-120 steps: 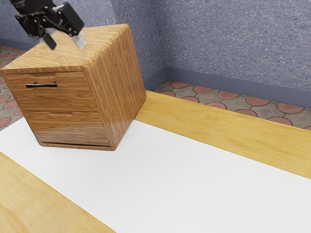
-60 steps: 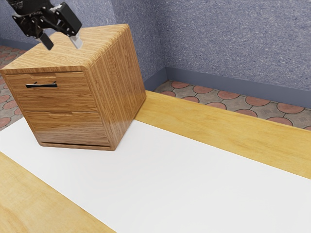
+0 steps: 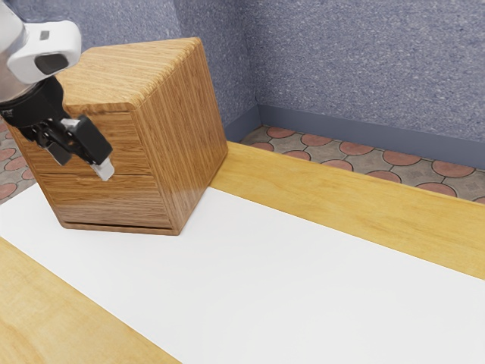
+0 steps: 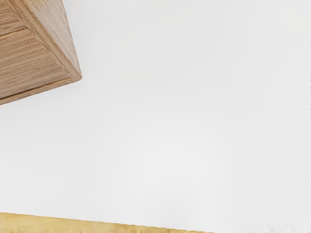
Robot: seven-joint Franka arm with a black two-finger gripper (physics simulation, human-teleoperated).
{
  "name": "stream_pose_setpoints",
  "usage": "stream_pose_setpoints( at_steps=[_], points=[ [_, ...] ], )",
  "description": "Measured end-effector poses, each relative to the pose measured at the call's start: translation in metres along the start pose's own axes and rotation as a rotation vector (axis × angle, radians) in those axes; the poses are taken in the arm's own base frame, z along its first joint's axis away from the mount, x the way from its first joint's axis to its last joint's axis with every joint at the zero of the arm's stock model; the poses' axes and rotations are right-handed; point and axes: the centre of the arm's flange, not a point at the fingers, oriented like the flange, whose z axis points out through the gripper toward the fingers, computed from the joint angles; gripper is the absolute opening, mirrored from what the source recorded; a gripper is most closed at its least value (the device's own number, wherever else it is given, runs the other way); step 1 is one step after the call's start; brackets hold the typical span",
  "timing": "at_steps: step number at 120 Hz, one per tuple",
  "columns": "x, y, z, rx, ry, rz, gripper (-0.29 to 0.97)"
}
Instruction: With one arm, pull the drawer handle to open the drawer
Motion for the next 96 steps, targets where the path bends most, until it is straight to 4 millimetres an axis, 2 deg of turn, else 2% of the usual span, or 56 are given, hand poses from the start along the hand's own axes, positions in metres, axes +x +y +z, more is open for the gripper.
stream_pose_setpoints(
  at_steps=[20,31,55,71,96],
  points=[
    [-0.077,0.010,0.038,0.003,-0.098,0.034,0.68],
    [-0.099,0.002,0.051,0.004,-0.134,0.042,0.68],
    [-0.098,-0.048,0.060,0.005,-0.107,0.176,0.68],
    [-0.094,-0.060,0.058,0.001,-0.066,0.362,0.68],
    [-0.086,-0.068,0.053,0.022,0.006,0.671,0.68]
  ],
)
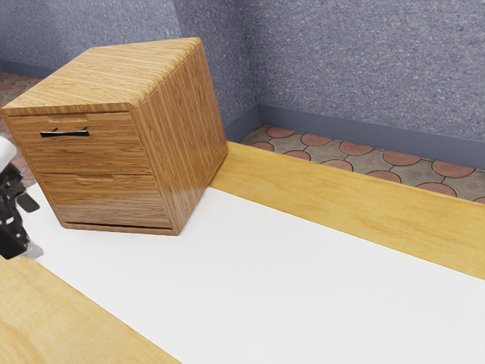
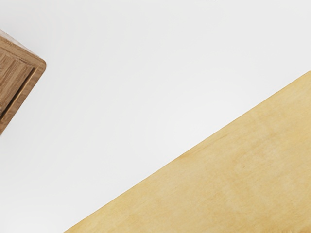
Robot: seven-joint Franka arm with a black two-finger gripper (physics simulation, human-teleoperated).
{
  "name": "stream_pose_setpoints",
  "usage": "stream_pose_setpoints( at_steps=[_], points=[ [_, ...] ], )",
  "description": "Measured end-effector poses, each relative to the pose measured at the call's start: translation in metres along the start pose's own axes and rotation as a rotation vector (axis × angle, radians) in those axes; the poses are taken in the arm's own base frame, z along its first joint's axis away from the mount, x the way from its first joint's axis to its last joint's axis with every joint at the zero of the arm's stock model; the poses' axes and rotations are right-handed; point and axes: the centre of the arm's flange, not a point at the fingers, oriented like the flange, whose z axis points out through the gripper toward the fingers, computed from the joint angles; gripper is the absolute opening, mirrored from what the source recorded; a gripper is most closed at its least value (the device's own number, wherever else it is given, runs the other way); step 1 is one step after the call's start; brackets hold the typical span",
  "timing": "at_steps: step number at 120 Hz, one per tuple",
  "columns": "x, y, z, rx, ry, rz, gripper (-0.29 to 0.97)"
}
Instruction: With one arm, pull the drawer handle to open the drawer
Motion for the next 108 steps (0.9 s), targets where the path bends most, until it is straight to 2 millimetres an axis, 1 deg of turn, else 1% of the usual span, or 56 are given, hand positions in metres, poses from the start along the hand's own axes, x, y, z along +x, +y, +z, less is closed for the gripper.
stream_pose_setpoints(
  at_steps=[12,25,31,43,49,57,65,73,83,89,96,108],
  points=[
    [-0.008,-0.014,0.000,0.023,0.006,0.119,0.68],
    [-0.012,-0.022,-0.008,0.081,-0.009,0.256,0.68],
    [-0.014,-0.032,-0.010,0.094,0.000,0.320,0.68],
    [-0.029,-0.063,-0.002,0.103,0.008,0.400,0.68],
    [-0.033,-0.072,0.000,0.119,0.016,0.437,0.68],
    [-0.032,-0.078,-0.002,0.149,0.033,0.486,0.68],
    [-0.029,-0.091,0.001,0.159,0.070,0.521,0.68],
    [-0.025,-0.098,0.000,0.173,0.099,0.550,0.68],
    [-0.027,-0.106,-0.001,0.190,0.117,0.560,0.68],
    [-0.029,-0.111,0.001,0.195,0.121,0.567,0.68],
    [-0.029,-0.118,0.010,0.190,0.123,0.577,0.68],
    [-0.028,-0.123,0.016,0.191,0.123,0.595,0.68]
  ],
)
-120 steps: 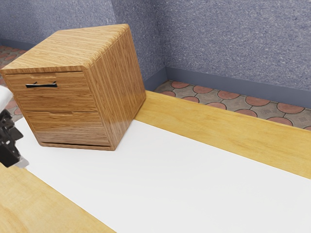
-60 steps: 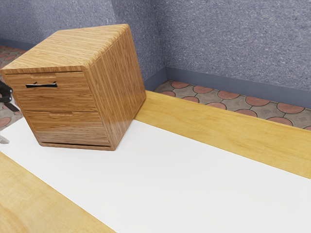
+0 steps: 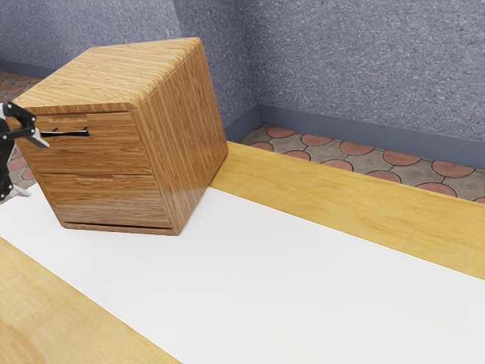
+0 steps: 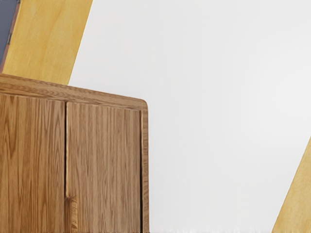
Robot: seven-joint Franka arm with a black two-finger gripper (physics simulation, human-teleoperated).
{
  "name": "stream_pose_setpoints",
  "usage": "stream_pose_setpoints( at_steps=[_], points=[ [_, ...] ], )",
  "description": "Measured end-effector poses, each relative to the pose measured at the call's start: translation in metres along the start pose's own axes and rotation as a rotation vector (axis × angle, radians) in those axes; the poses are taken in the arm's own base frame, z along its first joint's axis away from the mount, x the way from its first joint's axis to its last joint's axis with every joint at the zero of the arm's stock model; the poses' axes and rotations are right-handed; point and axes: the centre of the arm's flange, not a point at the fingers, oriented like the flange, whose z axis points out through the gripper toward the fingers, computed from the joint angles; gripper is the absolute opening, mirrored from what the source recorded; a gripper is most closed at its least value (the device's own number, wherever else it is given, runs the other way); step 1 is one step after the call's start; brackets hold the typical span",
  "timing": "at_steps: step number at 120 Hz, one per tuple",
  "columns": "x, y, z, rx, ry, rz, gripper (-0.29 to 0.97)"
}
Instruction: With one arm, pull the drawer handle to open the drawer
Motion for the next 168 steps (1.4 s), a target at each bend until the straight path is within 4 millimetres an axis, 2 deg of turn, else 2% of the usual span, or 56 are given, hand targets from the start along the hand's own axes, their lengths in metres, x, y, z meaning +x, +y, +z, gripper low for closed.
stream_pose_setpoints(
  at_steps=[43,61,79,98,116,140,168],
  points=[
    [-0.010,-0.004,0.008,0.005,-0.024,0.020,0.68],
    [-0.024,-0.018,0.018,0.002,-0.025,0.001,0.68],
    [-0.038,-0.038,0.039,-0.008,-0.008,-0.014,0.68],
    [-0.036,-0.050,0.043,-0.003,-0.019,-0.013,0.68],
    [-0.042,-0.057,0.053,-0.011,-0.022,-0.025,0.68],
    [-0.051,-0.063,0.052,0.002,-0.037,-0.044,0.68],
    [-0.061,-0.083,0.070,-0.003,-0.035,-0.064,0.68]
  ],
)
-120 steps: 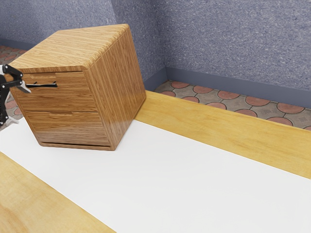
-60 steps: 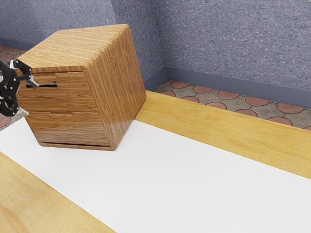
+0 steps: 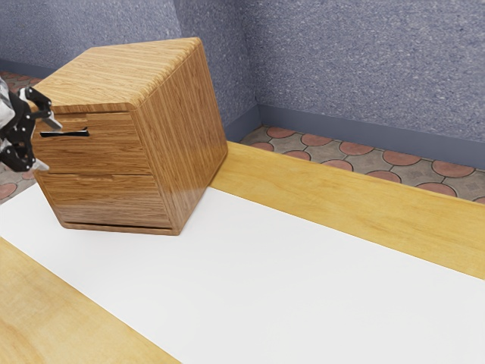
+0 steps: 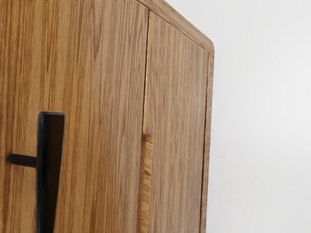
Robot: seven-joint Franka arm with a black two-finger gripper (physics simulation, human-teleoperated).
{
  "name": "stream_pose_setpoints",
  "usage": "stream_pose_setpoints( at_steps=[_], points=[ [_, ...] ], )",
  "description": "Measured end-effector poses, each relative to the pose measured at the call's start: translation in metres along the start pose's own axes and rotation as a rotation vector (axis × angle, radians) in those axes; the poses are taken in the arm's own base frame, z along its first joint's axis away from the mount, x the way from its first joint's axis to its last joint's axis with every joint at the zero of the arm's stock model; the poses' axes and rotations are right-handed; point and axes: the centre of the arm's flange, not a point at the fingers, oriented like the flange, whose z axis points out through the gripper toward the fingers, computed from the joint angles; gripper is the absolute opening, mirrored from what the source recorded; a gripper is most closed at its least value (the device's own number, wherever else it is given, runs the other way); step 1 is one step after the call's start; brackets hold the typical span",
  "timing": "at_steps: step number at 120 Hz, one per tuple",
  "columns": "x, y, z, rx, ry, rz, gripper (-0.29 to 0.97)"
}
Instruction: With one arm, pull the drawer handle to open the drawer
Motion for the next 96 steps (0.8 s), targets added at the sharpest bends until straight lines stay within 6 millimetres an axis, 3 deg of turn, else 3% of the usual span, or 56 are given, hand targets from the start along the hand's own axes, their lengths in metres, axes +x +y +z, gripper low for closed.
stream_pose_setpoints(
  at_steps=[41,96],
  points=[
    [-0.001,-0.002,0.015,-0.024,-0.017,-0.013,0.68],
    [0.000,-0.001,0.020,-0.035,-0.031,-0.026,0.68]
  ],
)
